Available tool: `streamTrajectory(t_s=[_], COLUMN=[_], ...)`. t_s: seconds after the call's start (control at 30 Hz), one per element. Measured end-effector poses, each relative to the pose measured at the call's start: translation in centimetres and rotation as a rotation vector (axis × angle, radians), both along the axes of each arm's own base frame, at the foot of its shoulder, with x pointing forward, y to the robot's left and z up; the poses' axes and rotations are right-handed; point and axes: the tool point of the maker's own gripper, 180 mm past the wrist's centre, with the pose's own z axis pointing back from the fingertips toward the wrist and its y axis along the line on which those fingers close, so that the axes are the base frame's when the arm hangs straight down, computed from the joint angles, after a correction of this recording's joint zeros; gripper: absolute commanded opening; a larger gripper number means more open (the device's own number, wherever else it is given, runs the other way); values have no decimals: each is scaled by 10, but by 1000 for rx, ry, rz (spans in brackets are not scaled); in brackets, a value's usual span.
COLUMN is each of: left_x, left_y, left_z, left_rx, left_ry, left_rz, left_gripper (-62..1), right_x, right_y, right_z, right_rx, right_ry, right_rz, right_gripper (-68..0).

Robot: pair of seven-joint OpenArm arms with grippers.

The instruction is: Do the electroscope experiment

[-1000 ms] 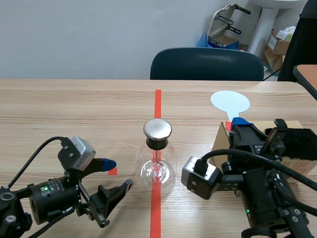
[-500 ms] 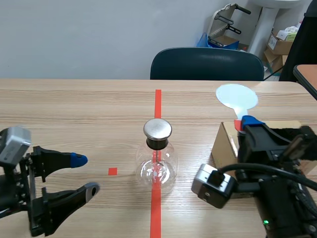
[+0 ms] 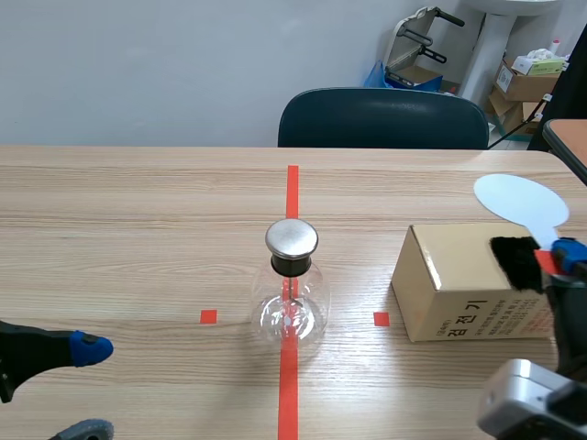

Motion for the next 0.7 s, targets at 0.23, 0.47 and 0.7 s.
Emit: streamTrajectory(t_s=[0.23, 0.47, 0.7], left_x=[-3, -10, -30], left_y=[9, 11, -4], left_z=[0, 5, 14], left_rx=[22, 26, 21], left_ry=[-42, -99, -146], left_rz=[49, 41, -1], left_gripper=[-96, -83, -83], right_x=[0, -8, 3], right_y=[-29, -52, -63], right_z=[25, -14, -51], right_rx=[21, 4, 16], right_ry=[-78, -13, 25], right_rz=[42, 57, -9], right_gripper=[-660, -660, -660])
